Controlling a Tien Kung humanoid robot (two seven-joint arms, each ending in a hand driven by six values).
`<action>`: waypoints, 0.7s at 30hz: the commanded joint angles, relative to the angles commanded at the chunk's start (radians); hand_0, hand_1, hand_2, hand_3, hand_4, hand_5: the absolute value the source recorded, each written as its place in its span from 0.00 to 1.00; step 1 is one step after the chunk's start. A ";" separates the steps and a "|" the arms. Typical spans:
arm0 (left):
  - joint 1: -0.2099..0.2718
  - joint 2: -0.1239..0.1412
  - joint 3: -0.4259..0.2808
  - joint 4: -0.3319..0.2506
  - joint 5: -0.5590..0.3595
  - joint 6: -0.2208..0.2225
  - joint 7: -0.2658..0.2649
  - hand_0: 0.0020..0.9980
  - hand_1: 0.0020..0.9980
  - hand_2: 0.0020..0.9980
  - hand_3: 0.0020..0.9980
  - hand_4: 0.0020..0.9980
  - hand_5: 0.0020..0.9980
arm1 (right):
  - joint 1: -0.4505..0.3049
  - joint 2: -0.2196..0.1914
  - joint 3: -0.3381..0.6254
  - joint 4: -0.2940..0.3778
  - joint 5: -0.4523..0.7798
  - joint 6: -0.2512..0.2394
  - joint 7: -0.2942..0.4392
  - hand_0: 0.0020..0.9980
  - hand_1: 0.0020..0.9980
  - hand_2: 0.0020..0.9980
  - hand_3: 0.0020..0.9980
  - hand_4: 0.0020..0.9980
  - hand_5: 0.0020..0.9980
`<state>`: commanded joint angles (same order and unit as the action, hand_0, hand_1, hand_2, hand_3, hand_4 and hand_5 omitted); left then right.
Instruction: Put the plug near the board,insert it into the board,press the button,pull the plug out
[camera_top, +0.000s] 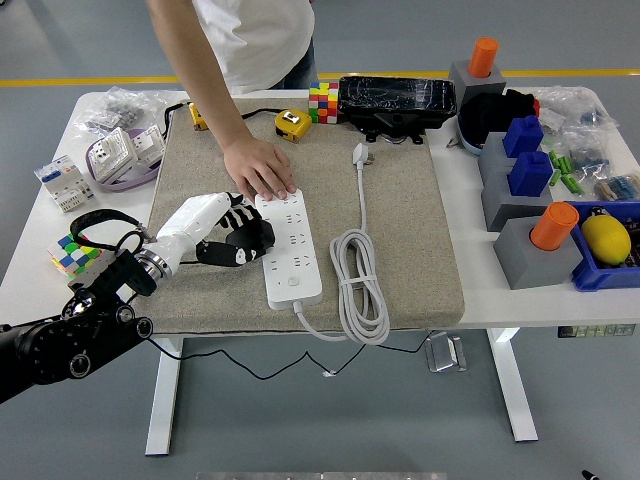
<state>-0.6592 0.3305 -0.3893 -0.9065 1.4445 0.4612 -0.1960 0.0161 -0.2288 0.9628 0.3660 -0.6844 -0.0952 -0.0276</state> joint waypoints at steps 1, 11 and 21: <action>0.000 0.000 0.001 0.001 0.001 -0.002 0.000 0.44 0.46 0.49 0.54 0.75 0.04 | 0.000 0.000 0.000 0.000 0.000 0.000 0.000 0.61 0.65 0.67 0.56 0.95 0.51; -0.002 0.002 0.004 -0.001 0.002 -0.009 -0.003 0.43 0.47 0.49 0.54 0.75 0.03 | 0.002 0.001 -0.001 0.001 0.000 0.001 0.000 0.61 0.65 0.67 0.56 0.95 0.51; -0.005 0.002 0.013 0.005 -0.001 -0.016 0.000 0.44 0.47 0.49 0.54 0.75 0.03 | 0.001 0.001 0.001 0.001 -0.001 0.000 0.000 0.61 0.65 0.67 0.56 0.95 0.51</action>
<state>-0.6644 0.3324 -0.3766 -0.9019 1.4436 0.4453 -0.1962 0.0171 -0.2277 0.9634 0.3669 -0.6851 -0.0949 -0.0271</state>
